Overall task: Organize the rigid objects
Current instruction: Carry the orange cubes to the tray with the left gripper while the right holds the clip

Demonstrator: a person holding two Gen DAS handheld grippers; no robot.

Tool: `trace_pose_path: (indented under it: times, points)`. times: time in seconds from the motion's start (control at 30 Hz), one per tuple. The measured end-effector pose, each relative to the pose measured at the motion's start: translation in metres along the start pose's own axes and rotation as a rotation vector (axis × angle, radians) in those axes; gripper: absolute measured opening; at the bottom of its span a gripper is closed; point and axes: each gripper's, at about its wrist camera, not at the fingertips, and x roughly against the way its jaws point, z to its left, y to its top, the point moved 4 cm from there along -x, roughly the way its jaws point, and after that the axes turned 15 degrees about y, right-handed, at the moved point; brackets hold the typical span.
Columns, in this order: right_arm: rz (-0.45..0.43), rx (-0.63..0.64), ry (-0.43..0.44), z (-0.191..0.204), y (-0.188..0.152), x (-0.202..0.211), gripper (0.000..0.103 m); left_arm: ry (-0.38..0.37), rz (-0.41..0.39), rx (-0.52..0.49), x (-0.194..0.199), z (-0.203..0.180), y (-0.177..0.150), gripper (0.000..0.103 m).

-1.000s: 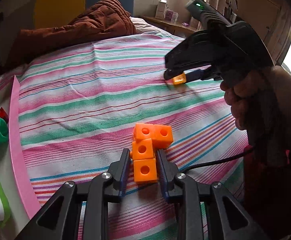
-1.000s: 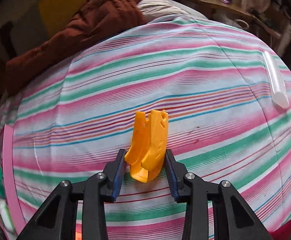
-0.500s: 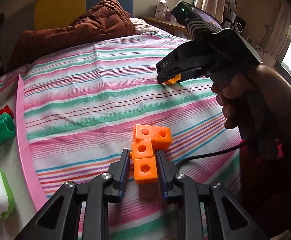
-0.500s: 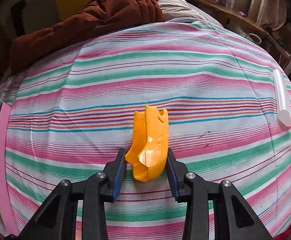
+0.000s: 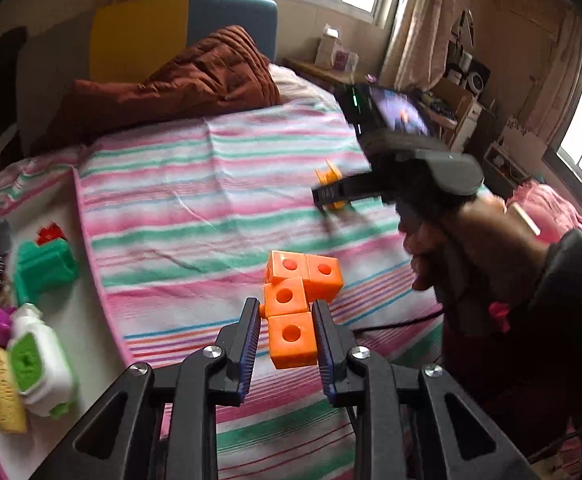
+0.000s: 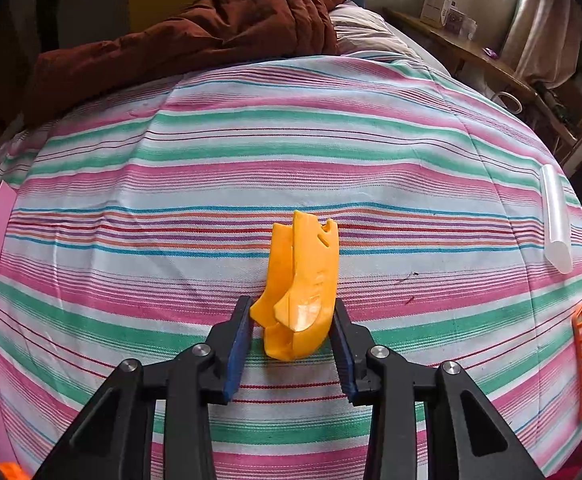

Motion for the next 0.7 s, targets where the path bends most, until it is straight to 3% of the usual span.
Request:
trace_pose_path:
  times: [0.23, 0.7]
  points:
    - [-0.003, 0.031, -0.018, 0.003, 0.001, 0.0, 0.038, 0.084, -0.053, 0.068, 0.028, 0.04, 0.006, 0.026]
    - [-0.012, 0.092, -0.059, 0.011, -0.003, 0.001, 0.038, 0.208, -0.076, 0.163, 0.051, 0.098, -0.002, 0.026]
